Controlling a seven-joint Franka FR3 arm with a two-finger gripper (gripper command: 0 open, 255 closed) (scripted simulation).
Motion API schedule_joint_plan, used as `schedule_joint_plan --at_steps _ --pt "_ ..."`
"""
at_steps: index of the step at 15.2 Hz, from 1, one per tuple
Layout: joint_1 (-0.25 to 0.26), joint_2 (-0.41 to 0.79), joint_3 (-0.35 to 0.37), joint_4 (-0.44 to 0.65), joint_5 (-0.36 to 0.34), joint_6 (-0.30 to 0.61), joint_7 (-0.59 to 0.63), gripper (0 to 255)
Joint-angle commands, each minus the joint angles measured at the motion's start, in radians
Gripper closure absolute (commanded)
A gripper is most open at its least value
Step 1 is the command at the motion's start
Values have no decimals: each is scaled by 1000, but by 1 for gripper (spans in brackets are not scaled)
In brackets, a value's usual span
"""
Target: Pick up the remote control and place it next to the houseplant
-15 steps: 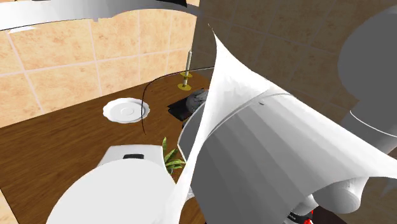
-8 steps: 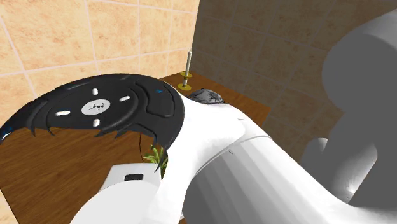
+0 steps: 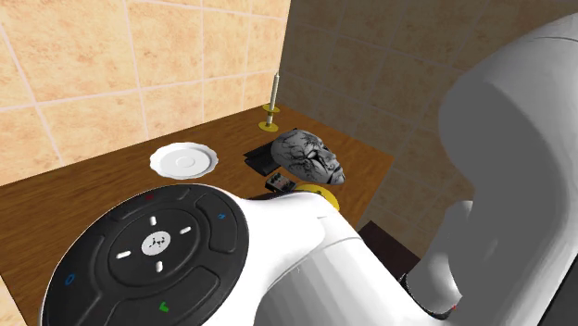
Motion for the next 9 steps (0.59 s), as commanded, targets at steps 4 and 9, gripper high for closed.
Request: schedule_joint_plan --at_steps 4,9 --pt "15 44 -11 -33 -45 60 32 255" --pt "34 92 -29 -61 -95 116 66 255"
